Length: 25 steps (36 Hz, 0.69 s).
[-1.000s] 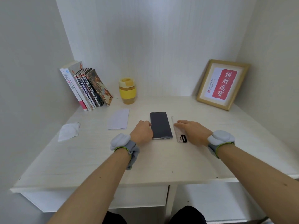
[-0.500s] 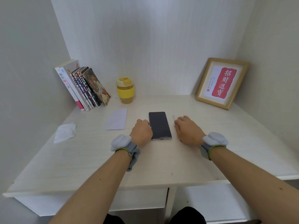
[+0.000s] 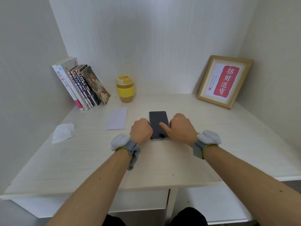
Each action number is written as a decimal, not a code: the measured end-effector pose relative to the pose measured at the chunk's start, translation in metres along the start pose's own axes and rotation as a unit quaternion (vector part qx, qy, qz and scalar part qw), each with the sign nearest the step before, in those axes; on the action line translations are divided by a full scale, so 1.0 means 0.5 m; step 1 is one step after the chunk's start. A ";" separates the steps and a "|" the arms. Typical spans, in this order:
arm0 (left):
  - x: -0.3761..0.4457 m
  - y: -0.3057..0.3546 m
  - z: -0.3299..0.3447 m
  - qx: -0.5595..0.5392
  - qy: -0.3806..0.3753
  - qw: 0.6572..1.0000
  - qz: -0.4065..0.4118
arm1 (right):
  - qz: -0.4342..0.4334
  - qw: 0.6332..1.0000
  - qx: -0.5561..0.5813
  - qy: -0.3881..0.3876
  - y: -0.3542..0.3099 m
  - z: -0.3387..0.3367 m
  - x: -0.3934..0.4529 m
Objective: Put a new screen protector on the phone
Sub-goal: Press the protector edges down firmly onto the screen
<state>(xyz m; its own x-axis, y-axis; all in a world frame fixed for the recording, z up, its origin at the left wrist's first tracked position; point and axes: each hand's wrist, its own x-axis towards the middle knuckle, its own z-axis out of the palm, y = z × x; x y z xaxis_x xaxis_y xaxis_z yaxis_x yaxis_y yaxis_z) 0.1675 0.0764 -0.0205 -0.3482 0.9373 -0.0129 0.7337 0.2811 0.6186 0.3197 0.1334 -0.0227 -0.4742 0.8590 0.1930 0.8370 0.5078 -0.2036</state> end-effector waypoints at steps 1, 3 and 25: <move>0.000 -0.003 -0.001 -0.007 0.000 1.000 -0.001 | 0.008 1.000 0.008 -0.003 -0.001 -0.002 0.000; -0.001 -0.007 -0.002 -0.012 0.002 1.000 0.003 | 0.026 0.999 0.025 -0.008 -0.002 -0.008 -0.001; -0.009 0.001 -0.004 0.005 0.007 1.000 0.007 | 0.086 0.994 -0.063 0.028 0.024 -0.004 -0.006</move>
<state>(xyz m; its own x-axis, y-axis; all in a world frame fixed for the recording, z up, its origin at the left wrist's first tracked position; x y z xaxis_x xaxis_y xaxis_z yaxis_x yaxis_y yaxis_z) 0.1680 0.0717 -0.0185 -0.3468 0.9379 0.0072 0.7437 0.2703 0.6114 0.3316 0.1367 -0.0240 -0.3080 0.9258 0.2191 0.9335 0.3385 -0.1179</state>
